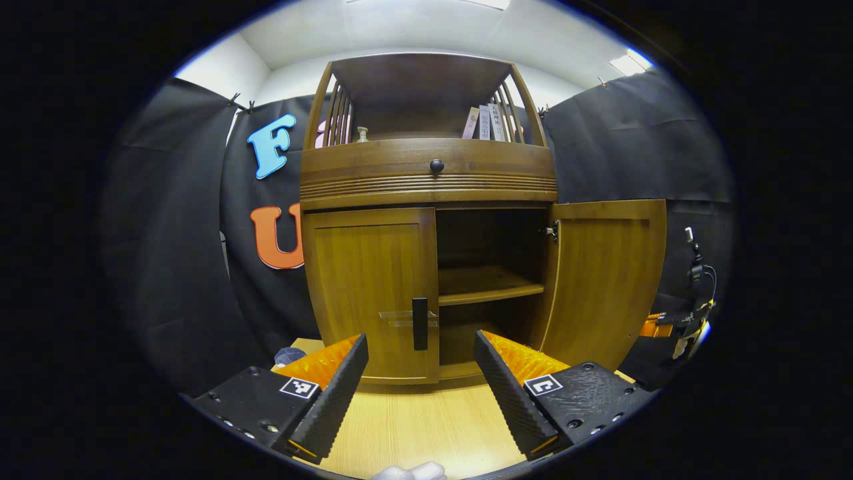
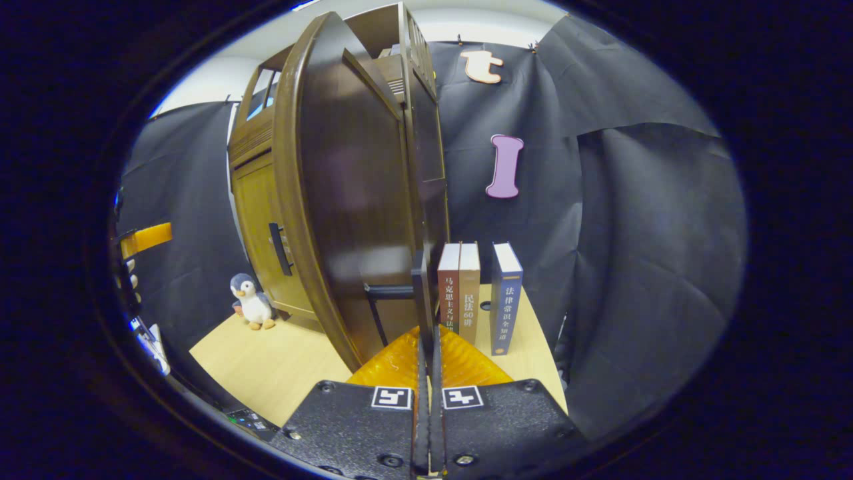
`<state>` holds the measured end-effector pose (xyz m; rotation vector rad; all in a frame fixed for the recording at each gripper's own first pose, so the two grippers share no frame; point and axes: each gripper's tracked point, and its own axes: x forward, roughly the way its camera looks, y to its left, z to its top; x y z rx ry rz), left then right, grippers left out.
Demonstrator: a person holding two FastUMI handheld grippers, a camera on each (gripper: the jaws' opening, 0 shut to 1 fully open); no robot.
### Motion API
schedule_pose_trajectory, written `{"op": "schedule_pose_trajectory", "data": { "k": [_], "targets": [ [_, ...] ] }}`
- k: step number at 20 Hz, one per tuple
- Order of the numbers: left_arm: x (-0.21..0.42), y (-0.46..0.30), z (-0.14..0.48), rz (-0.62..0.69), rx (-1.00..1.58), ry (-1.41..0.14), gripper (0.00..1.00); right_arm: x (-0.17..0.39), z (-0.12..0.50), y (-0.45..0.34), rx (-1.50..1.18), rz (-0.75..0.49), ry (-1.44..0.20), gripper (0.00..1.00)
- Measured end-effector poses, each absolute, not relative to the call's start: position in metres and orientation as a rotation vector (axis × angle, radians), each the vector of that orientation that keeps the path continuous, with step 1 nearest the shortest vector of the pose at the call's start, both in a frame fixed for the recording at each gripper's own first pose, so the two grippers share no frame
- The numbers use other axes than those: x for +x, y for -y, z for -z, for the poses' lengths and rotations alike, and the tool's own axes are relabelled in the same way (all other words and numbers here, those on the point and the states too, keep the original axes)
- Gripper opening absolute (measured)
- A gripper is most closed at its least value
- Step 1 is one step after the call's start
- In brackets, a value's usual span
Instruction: Open the right door of the double-door shoe cabinet with the right hand, and open the left door with the left hand.
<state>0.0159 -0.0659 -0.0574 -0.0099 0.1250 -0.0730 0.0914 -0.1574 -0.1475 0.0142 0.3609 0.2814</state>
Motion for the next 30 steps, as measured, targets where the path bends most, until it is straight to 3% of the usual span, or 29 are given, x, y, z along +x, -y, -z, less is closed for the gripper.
{"op": "schedule_pose_trajectory", "data": {
  "k": [4,5,6,7,11,14,20,27,28,30],
  "targets": [
    [0.018,0.059,0.056,0.068,-0.007,-0.119,0.96,0.076,0.141,0.17,0.012,-0.212,-0.341,0.16],
    [0.019,0.056,0.057,0.067,-0.005,-0.118,0.96,0.072,0.135,0.172,0.026,-0.175,-0.342,0.12],
    [0.02,0.053,0.057,0.066,-0.003,-0.119,0.96,0.064,0.128,0.173,0.033,-0.146,-0.329,0.38],
    [0.022,0.049,0.058,0.064,0.0,-0.119,0.96,0.058,0.12,0.172,0.029,-0.121,-0.31,0.42],
    [0.029,0.034,0.062,0.062,-0.003,-0.124,1.0,0.034,0.074,0.168,-0.012,-0.009,-0.217,0.84],
    [0.034,0.023,0.063,0.063,0.009,-0.122,0.96,0.021,0.046,0.145,-0.001,0.041,-0.156,0.98],
    [0.044,0.01,0.064,0.072,0.009,-0.118,0.96,0.011,0.023,0.069,0.004,0.047,-0.083,1.0],
    [0.068,0.003,0.091,0.062,0.007,-0.131,0.96,0.007,0.066,-0.013,0.059,0.02,-0.141,1.0],
    [0.071,0.003,0.095,0.057,0.001,-0.138,1.0,0.008,0.073,-0.023,0.052,0.0,-0.155,1.0],
    [0.082,0.005,0.102,0.057,-0.002,-0.135,0.96,0.011,0.079,-0.038,0.034,-0.029,-0.174,1.0]
  ]
}}
